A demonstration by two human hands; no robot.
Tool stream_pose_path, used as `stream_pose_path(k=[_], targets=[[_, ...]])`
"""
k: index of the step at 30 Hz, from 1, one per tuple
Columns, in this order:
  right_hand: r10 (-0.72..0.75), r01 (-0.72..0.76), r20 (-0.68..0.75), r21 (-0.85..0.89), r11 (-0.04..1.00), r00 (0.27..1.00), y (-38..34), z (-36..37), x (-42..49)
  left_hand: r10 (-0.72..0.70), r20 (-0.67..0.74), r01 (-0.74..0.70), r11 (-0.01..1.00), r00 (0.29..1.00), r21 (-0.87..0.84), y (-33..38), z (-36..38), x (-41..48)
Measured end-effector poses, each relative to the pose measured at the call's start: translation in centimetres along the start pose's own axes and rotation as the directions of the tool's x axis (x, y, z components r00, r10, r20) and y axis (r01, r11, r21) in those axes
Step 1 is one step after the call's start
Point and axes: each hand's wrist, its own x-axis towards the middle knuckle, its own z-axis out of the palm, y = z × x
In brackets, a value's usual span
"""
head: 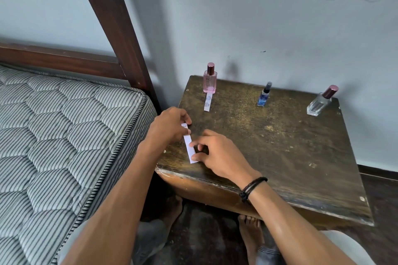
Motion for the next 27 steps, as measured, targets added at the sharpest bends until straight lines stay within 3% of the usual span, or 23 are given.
stream_pose_path(k=[14, 23, 27], targets=[[-0.025, 0.028, -0.061, 0.055, 0.998, 0.998, 0.4, 0.4, 0.1, 0.028, -0.022, -0.032, 0.972, 0.999, -0.234, -1.5, -0.4, -0.2], [-0.036, 0.046, -0.128, 0.072, 0.996, 0.991, 0.2, 0.5, 0.3, -0.018, 0.077, 0.051, 0.895, 0.997, -0.443, -2.1, -0.7, -0.2], [0.074, -0.021, -0.208, 0.247, 0.969, 0.975, 0.3, -0.2, 0.6, -0.044, 0.127, 0.111, 0.806, 0.991, -0.582, -1.9, -1.0, -0.7]])
